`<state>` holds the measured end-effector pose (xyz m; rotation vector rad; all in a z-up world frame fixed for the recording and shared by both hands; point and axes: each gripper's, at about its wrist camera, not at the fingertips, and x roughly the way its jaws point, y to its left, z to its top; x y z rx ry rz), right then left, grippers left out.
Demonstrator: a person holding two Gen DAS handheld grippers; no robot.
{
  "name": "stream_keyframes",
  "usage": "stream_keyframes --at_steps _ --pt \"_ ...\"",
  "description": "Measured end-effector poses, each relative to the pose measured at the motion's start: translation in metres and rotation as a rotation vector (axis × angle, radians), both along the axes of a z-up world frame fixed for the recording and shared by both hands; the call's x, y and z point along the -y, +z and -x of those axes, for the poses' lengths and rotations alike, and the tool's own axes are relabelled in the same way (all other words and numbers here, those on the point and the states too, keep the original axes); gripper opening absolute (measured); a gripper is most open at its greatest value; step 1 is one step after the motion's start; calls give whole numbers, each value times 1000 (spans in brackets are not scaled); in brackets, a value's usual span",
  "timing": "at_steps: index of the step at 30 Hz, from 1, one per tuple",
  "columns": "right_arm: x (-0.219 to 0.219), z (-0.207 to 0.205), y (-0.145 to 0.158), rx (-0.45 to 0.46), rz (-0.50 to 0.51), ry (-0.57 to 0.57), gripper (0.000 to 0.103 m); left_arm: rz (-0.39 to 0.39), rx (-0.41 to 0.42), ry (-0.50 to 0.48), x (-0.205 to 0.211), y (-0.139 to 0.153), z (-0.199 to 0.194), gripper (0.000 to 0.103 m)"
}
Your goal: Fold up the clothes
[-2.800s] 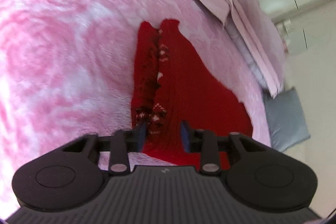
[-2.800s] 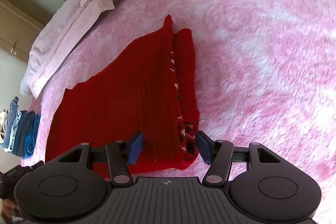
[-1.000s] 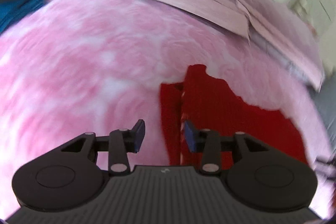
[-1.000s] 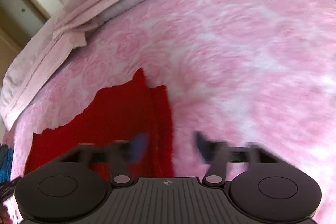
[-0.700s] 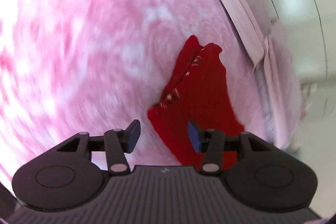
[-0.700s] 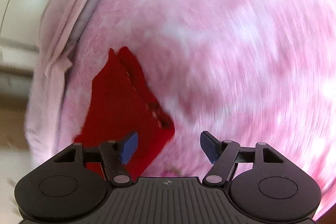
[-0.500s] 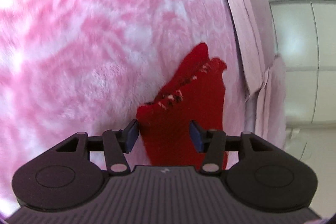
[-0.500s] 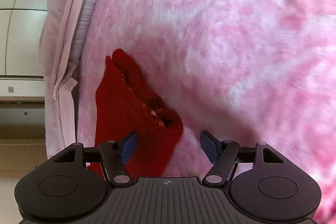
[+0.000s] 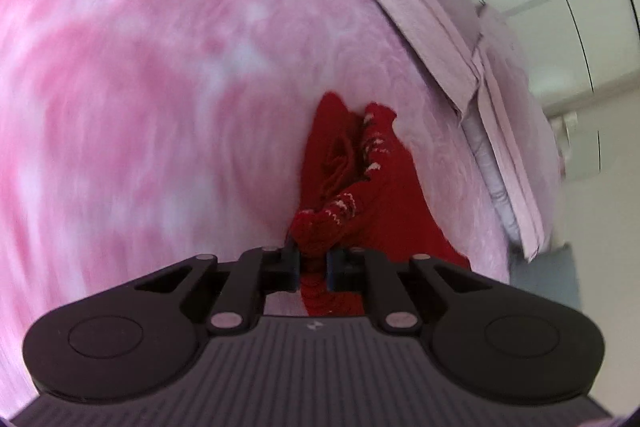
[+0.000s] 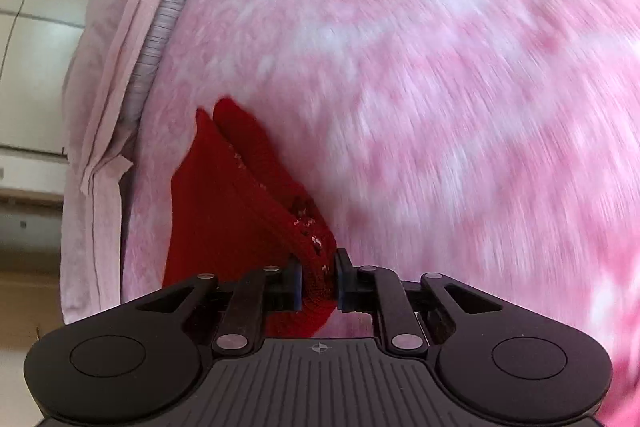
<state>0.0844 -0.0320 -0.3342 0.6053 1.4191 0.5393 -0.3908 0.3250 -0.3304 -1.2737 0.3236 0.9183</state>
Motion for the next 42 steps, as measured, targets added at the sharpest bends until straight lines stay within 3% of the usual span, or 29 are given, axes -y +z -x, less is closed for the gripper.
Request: stream_keyframes --at_steps 4,6,8,11,15,19,22,26,30,33,38,41,42 --pt "12 43 3 -96 0 -45 14 -46 -82 -83 -33 -2 -6 9" --pt "10 50 -4 -130 10 -23 15 0 -105 -90 -34 -13 -9 20" --pt "7 44 -4 -128 25 21 39 3 -113 -47 -21 -16 -6 31" --pt "-1 21 14 -57 61 193 53 4 -115 45 11 -12 1 38" --pt "-3 -11 41 92 151 438 56 53 -117 173 66 -8 3 41" --pt "-8 -62 45 153 195 572 56 103 -111 261 128 -3 -10 41" --pt "-25 -107 35 138 153 649 56 138 -69 313 177 -2 -36 41" --pt "-71 -167 13 97 51 822 56 137 -67 398 252 -10 -101 44" --pt "-121 -215 -5 50 -41 1021 56 149 56 514 308 -26 -173 47" --pt "-158 -239 -21 8 -94 1149 63 132 131 603 326 -37 -209 47" --pt "-198 -231 -50 -121 -162 1267 64 92 143 714 329 -50 -232 55" --pt "-212 -219 -59 -167 -193 1310 64 86 165 716 325 -62 -240 52" --pt "-216 -216 -61 -179 -203 1324 64 85 174 705 323 -65 -243 37"
